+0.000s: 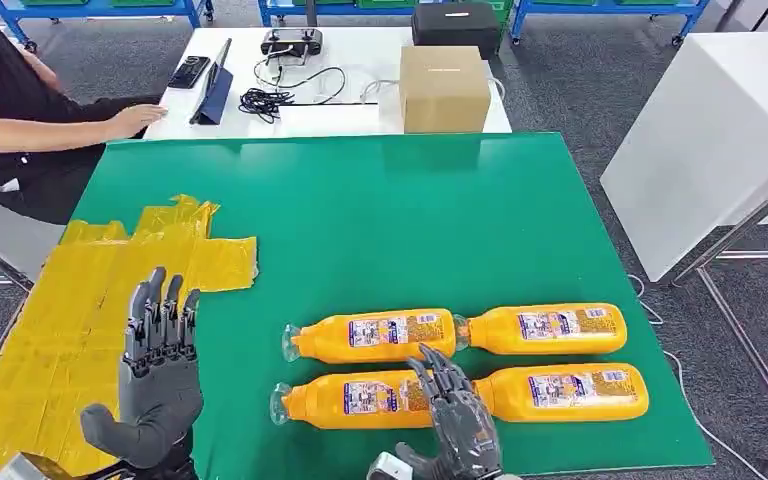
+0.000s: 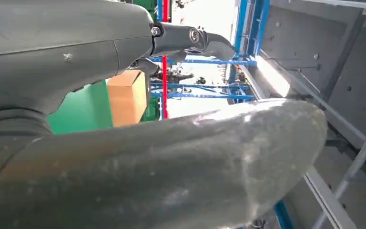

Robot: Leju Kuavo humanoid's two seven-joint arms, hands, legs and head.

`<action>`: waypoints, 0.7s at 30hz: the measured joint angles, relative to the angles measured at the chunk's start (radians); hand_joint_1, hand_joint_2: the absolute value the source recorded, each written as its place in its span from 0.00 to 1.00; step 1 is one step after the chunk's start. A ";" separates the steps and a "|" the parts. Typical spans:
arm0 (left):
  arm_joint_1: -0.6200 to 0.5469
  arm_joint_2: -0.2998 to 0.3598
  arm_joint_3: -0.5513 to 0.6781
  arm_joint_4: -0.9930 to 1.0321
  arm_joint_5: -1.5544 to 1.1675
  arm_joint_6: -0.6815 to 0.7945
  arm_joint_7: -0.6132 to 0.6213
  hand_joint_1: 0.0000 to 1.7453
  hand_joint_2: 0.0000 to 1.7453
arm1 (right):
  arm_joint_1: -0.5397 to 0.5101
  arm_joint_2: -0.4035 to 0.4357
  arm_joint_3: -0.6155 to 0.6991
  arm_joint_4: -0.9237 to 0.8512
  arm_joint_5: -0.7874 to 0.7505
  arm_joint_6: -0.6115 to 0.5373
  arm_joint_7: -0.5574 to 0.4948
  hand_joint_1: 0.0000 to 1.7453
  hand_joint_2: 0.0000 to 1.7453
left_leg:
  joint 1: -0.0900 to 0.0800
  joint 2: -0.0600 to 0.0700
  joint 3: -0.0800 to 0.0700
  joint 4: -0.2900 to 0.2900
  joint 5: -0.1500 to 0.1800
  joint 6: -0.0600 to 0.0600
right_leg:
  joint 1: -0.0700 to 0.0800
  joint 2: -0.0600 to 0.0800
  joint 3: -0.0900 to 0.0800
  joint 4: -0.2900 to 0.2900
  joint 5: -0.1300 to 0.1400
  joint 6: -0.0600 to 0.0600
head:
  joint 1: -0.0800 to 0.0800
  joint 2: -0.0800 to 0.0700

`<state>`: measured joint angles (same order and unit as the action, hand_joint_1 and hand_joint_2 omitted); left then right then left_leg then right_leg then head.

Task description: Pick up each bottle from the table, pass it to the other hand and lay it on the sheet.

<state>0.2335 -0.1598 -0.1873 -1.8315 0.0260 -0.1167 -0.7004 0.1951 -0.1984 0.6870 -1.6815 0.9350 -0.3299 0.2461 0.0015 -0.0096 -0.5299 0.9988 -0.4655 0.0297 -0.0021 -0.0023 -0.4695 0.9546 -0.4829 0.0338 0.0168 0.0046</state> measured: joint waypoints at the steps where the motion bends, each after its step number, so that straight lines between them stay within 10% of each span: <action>1: 0.000 0.000 0.000 0.000 0.001 0.000 0.000 0.00 0.00 | -0.001 -0.001 -0.001 0.004 0.000 0.011 0.009 0.00 1.00 | 0.000 0.000 0.000 0.000 0.000 0.000 | 0.000 0.000 0.000 0.000 0.000 0.000 | 0.000 0.000; 21: -0.003 -0.008 -0.006 0.000 0.006 -0.026 0.000 0.00 0.00 | -0.064 0.010 -0.061 0.098 0.031 0.115 0.022 0.00 1.00 | 0.000 0.000 0.000 0.000 0.000 0.000 | 0.000 0.000 0.000 0.000 0.000 0.000 | 0.000 0.000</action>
<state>0.2304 -0.1678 -0.1930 -1.8315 0.0317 -0.1427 -0.7004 0.1311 -0.1889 0.6264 -1.5839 0.9655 -0.2152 0.2686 0.0015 -0.0095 -0.5298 0.9989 -0.4654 0.0297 -0.0021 -0.0022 -0.4694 0.9547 -0.4828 0.0338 0.0164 0.0046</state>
